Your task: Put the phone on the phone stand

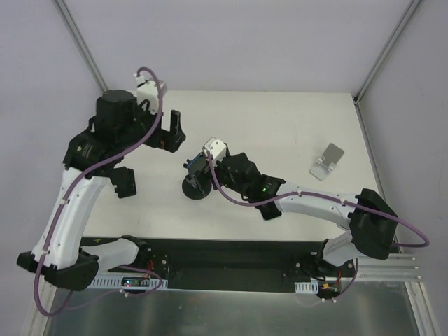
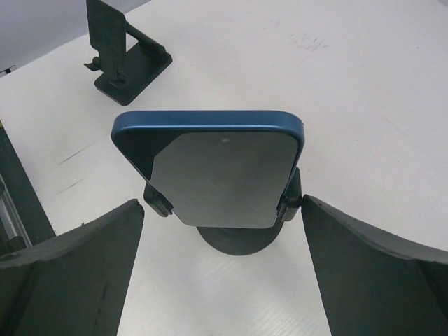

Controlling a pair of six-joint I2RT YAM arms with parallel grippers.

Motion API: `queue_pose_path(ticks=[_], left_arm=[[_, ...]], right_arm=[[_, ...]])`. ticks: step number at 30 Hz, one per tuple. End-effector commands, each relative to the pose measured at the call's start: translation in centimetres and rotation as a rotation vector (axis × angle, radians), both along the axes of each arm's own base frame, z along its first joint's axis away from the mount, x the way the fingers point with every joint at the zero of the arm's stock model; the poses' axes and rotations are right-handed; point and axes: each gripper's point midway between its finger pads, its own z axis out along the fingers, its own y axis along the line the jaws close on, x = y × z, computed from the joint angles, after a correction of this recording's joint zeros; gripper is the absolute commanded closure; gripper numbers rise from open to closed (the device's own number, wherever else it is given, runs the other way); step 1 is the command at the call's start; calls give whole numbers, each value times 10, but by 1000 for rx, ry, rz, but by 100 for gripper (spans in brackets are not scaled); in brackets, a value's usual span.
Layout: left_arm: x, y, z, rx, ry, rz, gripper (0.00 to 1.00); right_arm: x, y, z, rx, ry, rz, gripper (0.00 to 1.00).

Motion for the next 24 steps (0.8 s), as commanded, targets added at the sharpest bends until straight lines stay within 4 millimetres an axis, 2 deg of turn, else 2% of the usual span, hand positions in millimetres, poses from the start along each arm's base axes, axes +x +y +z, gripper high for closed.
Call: queue_pose_path(ticks=[1, 3, 4, 9, 10, 12, 13, 14, 15, 16, 18, 19, 20, 21, 23, 24], left_arm=[[1, 23, 37, -74, -162, 106, 1], [8, 24, 45, -91, -222, 109, 1], [13, 24, 37, -86, -222, 114, 1], [26, 20, 34, -71, -304, 78, 1], [29, 19, 28, -68, -298, 80, 1], [32, 21, 24, -59, -305, 92, 1], [34, 22, 10, -46, -291, 102, 1], [36, 25, 15, -56, -327, 116, 1], [38, 28, 11, -53, -333, 129, 1], [40, 31, -1, -45, -319, 142, 1], [43, 41, -3, -60, -334, 187, 2], [44, 43, -15, -56, -315, 191, 2], [42, 45, -18, -69, -318, 193, 2], [46, 53, -18, -130, -303, 244, 2], [45, 57, -23, -173, -279, 260, 2], [46, 60, -22, -184, -282, 271, 3]], right_arm=[[10, 2, 47, 92, -99, -42, 4], [10, 8, 49, 87, -102, -27, 4], [11, 9, 49, 81, -104, -31, 4], [15, 21, 53, 77, -118, -12, 4], [14, 24, 57, 92, -112, -3, 4], [14, 29, 53, 88, -102, 6, 4], [15, 32, 56, 93, -106, 1, 4], [19, 32, 51, 81, -108, -27, 4], [24, 30, 51, 78, -112, -49, 4], [26, 29, 51, 74, -114, -67, 4], [32, 27, 50, 60, -131, -103, 1], [31, 28, 50, 57, -133, -101, 1], [33, 28, 52, 58, -139, -111, 5], [33, 29, 51, 53, -144, -114, 15], [34, 29, 53, 53, -161, -138, 27], [36, 28, 52, 51, -170, -154, 40]])
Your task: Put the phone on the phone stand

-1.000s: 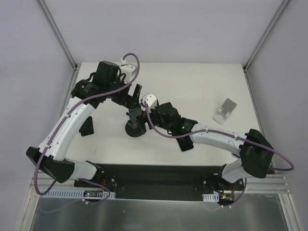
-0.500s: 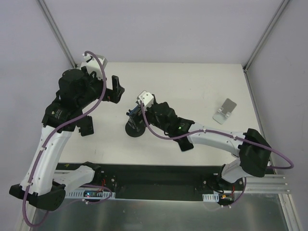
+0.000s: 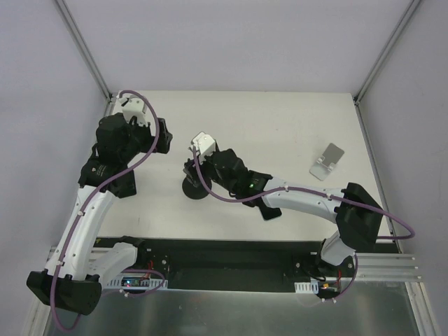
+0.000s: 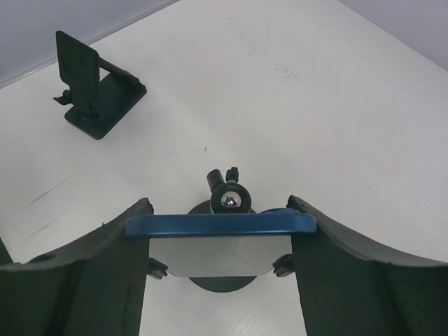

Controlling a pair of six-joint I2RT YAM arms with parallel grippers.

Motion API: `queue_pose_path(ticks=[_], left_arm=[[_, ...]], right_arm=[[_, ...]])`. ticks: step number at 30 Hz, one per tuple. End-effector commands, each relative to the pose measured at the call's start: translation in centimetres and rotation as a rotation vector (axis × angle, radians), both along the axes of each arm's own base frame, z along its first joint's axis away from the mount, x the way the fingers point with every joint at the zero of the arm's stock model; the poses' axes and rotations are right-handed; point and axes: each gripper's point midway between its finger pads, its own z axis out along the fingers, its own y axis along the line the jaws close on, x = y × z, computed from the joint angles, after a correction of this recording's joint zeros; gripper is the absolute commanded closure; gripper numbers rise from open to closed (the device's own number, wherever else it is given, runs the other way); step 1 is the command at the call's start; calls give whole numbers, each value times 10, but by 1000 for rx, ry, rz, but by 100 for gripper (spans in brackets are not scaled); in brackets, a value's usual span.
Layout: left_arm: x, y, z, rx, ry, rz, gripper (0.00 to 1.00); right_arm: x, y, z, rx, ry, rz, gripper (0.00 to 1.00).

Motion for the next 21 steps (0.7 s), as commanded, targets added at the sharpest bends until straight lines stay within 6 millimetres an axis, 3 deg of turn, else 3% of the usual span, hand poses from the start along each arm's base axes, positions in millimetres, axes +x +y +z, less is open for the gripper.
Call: queue_pose_path(ticks=[1, 2, 3, 5, 6, 9, 10, 12, 13, 15, 16, 17, 21], left_arm=[[8, 14, 27, -125, -99, 71, 3], [8, 16, 28, -134, -104, 79, 4], [9, 17, 29, -150, -105, 85, 4], [12, 20, 24, -170, -88, 90, 5], [14, 21, 22, -179, -79, 94, 6], [19, 25, 14, -175, -56, 113, 6], [20, 26, 13, -174, -53, 116, 6], [21, 26, 12, -185, -45, 113, 8], [20, 26, 12, -188, -44, 113, 8], [21, 27, 10, -188, -48, 119, 8], [22, 27, 9, -189, -44, 121, 8], [24, 29, 8, -188, -37, 125, 9], [24, 25, 6, -212, -24, 106, 9]], right_arm=[[12, 4, 37, 72, -93, -89, 46], [19, -1, 39, 81, -108, -152, 52], [24, -3, 45, 96, -114, -187, 66], [44, -18, 47, 80, -138, -340, 85], [53, -23, 60, 97, -157, -404, 99], [80, -46, 68, 96, -197, -598, 99], [94, -54, 82, 127, -206, -655, 99], [112, -64, 82, 123, -217, -746, 99], [128, -70, 95, 150, -228, -787, 99], [148, -75, 91, 116, -246, -844, 99], [155, -74, 108, 147, -259, -859, 99], [164, -72, 98, 112, -267, -878, 99], [192, -78, 100, 100, -278, -919, 99]])
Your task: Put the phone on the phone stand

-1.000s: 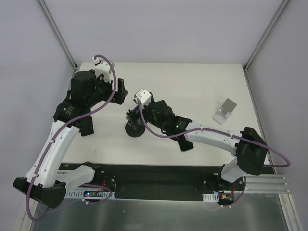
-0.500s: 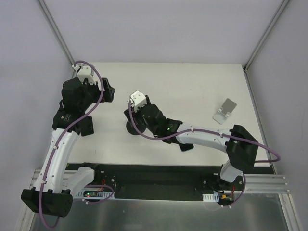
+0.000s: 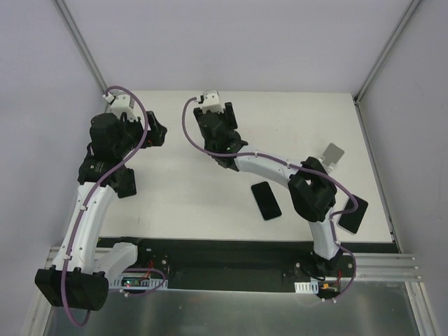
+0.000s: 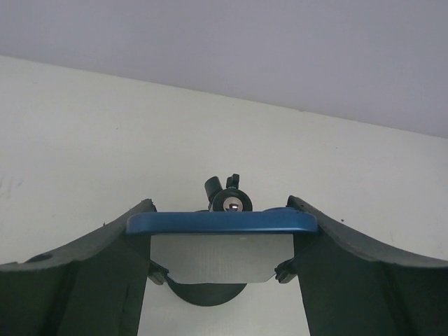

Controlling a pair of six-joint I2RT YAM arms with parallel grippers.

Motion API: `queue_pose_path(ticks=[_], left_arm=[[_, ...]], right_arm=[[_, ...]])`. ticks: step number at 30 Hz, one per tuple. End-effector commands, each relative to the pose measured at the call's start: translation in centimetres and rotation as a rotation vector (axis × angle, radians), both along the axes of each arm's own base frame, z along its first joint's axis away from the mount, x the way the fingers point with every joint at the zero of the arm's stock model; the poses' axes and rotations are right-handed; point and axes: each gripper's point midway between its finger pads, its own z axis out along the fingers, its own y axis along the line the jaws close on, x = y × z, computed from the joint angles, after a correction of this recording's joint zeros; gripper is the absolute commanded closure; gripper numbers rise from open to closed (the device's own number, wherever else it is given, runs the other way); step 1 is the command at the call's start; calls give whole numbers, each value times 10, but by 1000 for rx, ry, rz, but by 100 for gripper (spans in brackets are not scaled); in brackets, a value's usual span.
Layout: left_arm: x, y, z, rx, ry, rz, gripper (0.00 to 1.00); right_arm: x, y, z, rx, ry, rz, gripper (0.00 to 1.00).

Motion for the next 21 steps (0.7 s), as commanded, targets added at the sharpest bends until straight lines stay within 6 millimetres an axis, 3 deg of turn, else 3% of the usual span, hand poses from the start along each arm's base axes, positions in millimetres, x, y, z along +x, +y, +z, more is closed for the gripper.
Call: queue_pose_path(ticks=[1, 2, 4, 11, 21], left_arm=[[5, -3, 7, -41, -31, -11, 9], [7, -3, 7, -43, -29, -11, 9], [7, -5, 7, -47, -25, -24, 10], [8, -8, 6, -88, -5, -46, 10], [10, -8, 3, -92, 4, -42, 11]], right_arm=[[21, -12, 82, 149, -156, -90, 99], [23, -1, 80, 152, -149, -9, 99], [32, 0, 77, 168, -139, 34, 99], [46, -32, 75, 229, -129, -161, 99], [57, -36, 67, 367, -83, -197, 99]])
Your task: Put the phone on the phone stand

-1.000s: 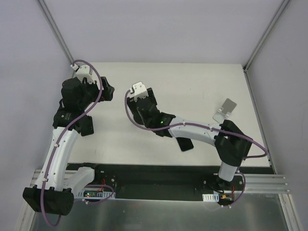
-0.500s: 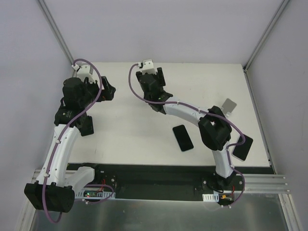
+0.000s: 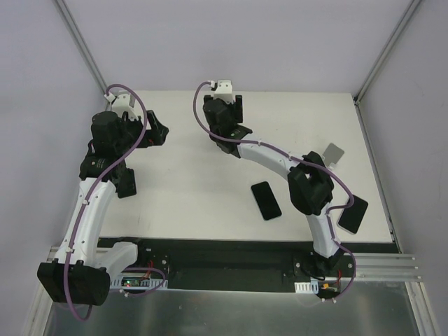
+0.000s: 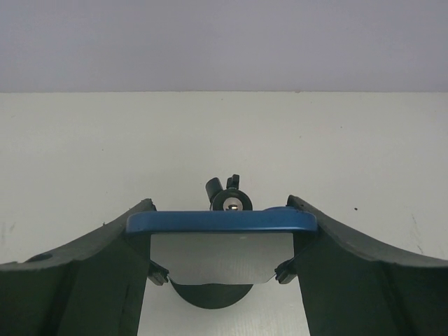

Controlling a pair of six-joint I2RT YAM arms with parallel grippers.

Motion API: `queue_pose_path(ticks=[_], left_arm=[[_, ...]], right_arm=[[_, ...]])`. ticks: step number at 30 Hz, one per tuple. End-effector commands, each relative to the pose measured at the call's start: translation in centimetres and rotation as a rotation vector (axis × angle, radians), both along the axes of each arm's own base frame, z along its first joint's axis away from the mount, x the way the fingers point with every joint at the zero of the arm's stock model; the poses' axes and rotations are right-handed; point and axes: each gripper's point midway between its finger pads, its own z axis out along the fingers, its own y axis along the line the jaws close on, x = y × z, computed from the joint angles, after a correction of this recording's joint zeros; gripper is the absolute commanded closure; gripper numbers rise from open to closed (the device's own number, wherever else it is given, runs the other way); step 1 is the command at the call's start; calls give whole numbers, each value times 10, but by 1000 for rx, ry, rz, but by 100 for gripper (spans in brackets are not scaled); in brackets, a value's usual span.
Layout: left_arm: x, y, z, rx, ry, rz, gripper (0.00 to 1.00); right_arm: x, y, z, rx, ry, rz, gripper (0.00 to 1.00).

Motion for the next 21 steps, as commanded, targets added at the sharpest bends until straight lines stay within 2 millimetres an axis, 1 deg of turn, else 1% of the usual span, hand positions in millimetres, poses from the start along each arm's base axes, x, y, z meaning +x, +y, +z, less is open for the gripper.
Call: queue_pose_path(ticks=[1, 5, 8, 11, 17, 21], left_arm=[[3, -5, 12, -31, -41, -24, 11], [5, -4, 9, -27, -35, -18, 11], [4, -7, 12, -35, -39, -31, 11], [4, -7, 11, -38, -38, -33, 11], [3, -9, 12, -48, -37, -45, 12], [3, -10, 13, -49, -40, -48, 11]], right_arm=[[7, -5, 68, 246, -133, -65, 99], [9, -5, 58, 298, -106, -56, 99], [9, -4, 51, 284, -95, -52, 99], [9, -6, 51, 234, -92, -42, 99], [10, 1, 47, 127, -87, 30, 99], [11, 5, 42, 126, -73, 78, 99]])
